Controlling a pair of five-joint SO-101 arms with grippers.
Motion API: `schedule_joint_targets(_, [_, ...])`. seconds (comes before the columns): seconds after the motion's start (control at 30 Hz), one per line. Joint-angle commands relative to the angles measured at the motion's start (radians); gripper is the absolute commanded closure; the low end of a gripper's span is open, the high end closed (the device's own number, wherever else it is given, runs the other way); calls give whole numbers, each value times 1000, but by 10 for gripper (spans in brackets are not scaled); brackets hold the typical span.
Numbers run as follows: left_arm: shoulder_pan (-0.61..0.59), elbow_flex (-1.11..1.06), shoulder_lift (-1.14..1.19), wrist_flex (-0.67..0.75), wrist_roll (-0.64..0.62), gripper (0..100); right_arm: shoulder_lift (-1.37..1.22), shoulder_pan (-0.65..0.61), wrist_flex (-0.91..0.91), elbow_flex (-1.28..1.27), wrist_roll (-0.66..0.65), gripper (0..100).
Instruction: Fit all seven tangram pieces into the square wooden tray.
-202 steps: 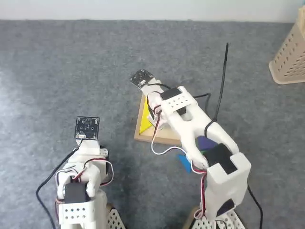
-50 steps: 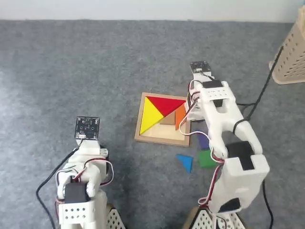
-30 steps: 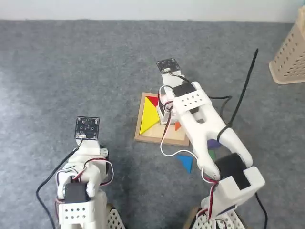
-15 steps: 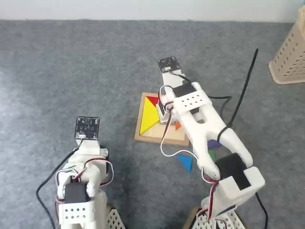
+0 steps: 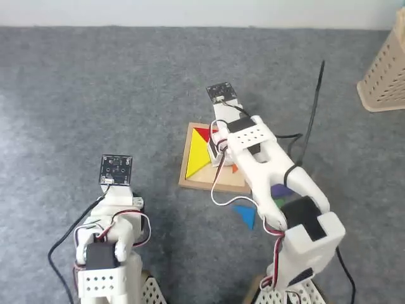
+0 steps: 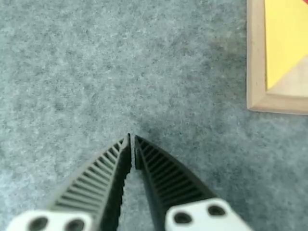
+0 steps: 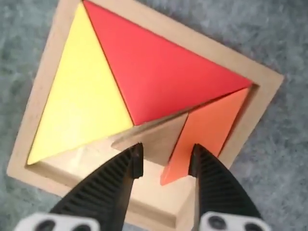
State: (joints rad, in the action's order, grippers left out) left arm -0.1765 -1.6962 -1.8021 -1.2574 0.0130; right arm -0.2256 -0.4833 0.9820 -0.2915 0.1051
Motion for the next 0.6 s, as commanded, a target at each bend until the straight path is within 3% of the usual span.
schedule_joint_targets(0.0, [-3,12,-17,-5,-9,988,-12,35,-15,46,-14,826])
schedule_joint_targets(0.2, [-3,12,-17,-5,-9,988,-15,99,-19,49,-20,826])
schedule_joint_targets(0.57, [-3,12,-17,-5,-9,988,-21,91,-13,49,-20,826])
